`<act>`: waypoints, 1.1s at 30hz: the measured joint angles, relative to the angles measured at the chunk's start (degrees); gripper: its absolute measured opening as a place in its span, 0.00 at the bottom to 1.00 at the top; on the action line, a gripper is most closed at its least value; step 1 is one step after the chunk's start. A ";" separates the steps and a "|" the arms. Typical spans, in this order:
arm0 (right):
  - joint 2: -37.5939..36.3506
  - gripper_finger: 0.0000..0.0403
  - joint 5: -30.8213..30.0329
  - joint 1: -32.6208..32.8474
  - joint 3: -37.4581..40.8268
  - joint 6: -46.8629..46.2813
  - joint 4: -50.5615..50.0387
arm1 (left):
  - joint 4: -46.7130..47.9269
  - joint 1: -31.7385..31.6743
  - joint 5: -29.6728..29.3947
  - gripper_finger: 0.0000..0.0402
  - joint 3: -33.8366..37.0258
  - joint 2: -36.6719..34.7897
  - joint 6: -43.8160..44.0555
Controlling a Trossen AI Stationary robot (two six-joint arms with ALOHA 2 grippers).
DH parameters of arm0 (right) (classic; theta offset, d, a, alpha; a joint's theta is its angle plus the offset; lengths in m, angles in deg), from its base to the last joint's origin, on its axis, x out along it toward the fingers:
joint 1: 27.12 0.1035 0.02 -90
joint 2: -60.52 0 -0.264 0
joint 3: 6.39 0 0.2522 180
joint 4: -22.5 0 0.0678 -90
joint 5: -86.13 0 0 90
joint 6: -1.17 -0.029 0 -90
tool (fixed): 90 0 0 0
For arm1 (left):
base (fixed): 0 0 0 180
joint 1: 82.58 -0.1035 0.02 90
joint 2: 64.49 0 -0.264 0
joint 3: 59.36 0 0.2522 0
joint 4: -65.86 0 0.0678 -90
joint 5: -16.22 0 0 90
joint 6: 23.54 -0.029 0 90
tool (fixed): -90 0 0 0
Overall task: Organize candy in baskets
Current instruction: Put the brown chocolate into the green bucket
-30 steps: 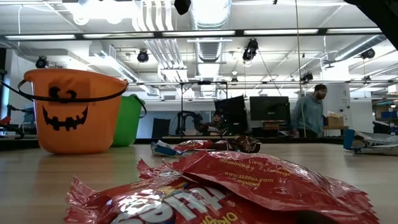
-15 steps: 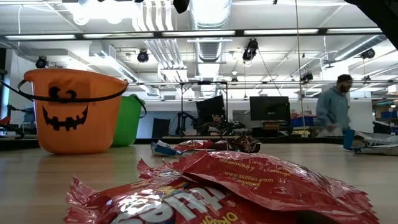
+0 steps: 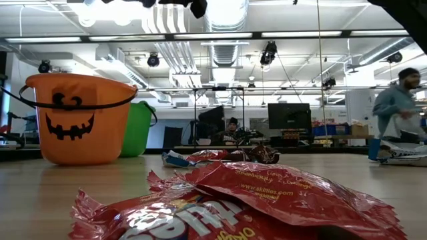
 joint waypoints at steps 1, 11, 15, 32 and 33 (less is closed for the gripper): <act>0.00 0.53 -0.02 -0.10 -0.12 -0.02 -0.24 | 0.49 -0.98 0.04 0.00 0.00 0.00 -0.35; 0.00 0.53 -0.03 -0.95 -0.19 0.00 -3.21 | 6.42 -14.85 4.91 0.00 0.00 -0.42 -5.86; 0.00 0.53 -0.05 -1.44 -0.18 -0.48 -7.84 | 12.11 -22.11 6.27 0.00 0.07 -0.42 -8.84; -0.20 0.53 0.01 -4.14 -0.19 -7.80 -32.66 | 17.15 -42.91 27.88 0.00 7.75 -0.42 -15.17; -0.20 0.53 0.14 -4.25 -0.19 -8.55 -33.89 | 17.05 -42.89 30.28 0.00 8.37 -0.42 -14.79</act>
